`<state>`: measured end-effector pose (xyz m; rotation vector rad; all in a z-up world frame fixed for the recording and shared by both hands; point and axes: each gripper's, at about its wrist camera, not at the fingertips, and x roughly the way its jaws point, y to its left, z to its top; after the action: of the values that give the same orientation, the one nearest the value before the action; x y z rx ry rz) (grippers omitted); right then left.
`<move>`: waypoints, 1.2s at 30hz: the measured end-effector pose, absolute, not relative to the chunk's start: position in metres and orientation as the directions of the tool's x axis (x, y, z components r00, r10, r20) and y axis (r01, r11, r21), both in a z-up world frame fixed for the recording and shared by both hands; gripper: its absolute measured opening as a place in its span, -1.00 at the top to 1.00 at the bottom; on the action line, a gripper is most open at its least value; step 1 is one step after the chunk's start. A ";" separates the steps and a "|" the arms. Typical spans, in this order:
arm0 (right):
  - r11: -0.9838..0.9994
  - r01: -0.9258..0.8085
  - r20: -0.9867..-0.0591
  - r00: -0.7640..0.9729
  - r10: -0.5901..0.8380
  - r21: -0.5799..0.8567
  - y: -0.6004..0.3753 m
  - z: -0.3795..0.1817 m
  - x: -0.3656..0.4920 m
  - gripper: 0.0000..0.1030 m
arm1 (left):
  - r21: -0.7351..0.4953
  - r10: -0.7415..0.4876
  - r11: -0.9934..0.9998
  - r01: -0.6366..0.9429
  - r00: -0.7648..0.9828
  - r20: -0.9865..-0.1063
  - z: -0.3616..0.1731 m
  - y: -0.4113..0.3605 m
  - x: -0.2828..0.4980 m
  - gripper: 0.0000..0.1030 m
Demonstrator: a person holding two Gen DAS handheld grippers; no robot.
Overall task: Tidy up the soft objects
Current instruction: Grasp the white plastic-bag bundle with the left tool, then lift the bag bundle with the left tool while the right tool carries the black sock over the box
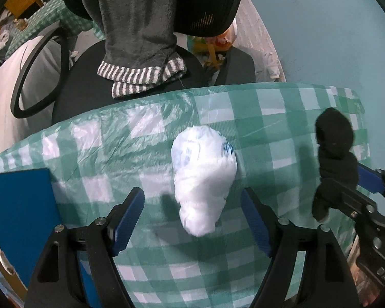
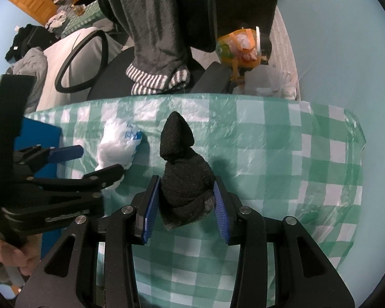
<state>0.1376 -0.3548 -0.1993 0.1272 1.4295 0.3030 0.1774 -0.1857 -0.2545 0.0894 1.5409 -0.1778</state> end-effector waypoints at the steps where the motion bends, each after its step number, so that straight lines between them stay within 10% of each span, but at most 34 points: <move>1: 0.956 -0.129 -0.954 0.113 0.279 0.265 -0.356 -0.199 0.138 0.23 | -0.052 -0.056 0.985 0.167 0.019 -0.998 -0.257 -0.187 0.179 -0.53; 9: 0.958 -0.133 -0.955 0.123 0.269 0.253 -0.363 -0.196 0.139 0.23 | -0.049 -0.053 0.987 0.155 0.017 -0.998 -0.268 -0.192 0.187 -0.52; 18: 0.959 -0.153 -0.956 0.134 0.260 0.240 -0.365 -0.192 0.137 0.23 | -0.051 -0.057 0.982 0.184 0.027 -0.998 -0.266 -0.196 0.184 0.10; 36: 0.951 -0.213 -0.949 0.173 0.265 0.226 -0.356 -0.164 0.128 0.23 | -0.062 -0.086 0.980 0.187 0.124 -0.988 -0.208 -0.180 0.151 0.14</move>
<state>0.1283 -0.3555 -0.1636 0.0448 1.3552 0.3388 0.1510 -0.1803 -0.2081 0.0842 1.4327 -0.1996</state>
